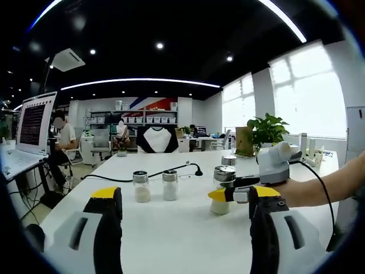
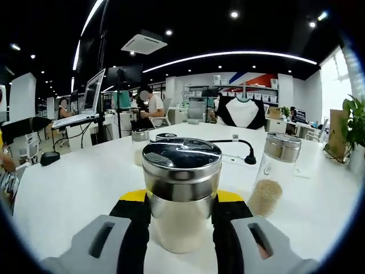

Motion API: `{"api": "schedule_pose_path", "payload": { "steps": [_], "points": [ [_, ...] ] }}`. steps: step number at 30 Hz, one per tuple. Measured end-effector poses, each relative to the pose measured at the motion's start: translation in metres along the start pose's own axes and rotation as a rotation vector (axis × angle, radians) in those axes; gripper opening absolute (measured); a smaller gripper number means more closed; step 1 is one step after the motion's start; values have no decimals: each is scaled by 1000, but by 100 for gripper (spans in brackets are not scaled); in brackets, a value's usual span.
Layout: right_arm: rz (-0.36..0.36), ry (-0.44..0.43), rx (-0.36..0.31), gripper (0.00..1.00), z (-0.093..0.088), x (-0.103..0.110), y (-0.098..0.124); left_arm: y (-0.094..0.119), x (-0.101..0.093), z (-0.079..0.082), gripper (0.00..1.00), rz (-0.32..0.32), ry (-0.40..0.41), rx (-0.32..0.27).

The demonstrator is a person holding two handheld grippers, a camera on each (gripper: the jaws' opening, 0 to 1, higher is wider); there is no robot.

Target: Rotate the seasoning bottle until the label or dispensing opening points toward the visible target arrow and the bottle remains upright within the marked orientation range

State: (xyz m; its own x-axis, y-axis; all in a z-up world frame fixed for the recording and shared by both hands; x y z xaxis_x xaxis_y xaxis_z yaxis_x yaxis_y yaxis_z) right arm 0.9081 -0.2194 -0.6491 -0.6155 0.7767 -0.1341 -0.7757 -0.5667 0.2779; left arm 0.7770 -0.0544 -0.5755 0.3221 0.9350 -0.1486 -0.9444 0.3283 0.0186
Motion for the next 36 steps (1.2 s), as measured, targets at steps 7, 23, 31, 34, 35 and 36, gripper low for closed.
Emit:
{"api": "schedule_pose_path", "payload": {
  "steps": [7,23,31,34,35,36],
  "points": [
    [54,18,-11,40,-3,11,12,0,4,2,100,10,0,-12],
    [96,20,-22,40,-7,18,22,1,6,-1,100,6,19,-11],
    [97,20,-19,41,-8,21,24,1,4,-3,100,-1,26,-5],
    [101,23,-26,41,-8,20,23,1,3,-3,100,-7,23,-6],
    [104,28,-30,41,-8,20,24,1,3,-3,100,-7,21,-6],
    [102,31,-30,42,-8,20,24,1,3,-4,100,-6,22,-4]
  ]
}}
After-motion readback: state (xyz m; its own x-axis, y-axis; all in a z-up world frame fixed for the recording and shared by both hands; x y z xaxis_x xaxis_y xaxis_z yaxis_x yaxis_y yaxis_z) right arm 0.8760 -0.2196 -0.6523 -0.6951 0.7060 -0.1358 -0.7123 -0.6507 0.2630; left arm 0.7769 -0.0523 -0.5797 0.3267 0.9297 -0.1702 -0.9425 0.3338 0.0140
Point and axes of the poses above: the point that each gripper's makers call its tool centre point, and the gripper's own axes: y roughly backward along the fingers, x roughly to its left, z roughly out of its top, the point moved 5 cm from there along y, roughly backward along the fingers, and after that the axes turned 7 degrees about y, right-handed, at the moved point
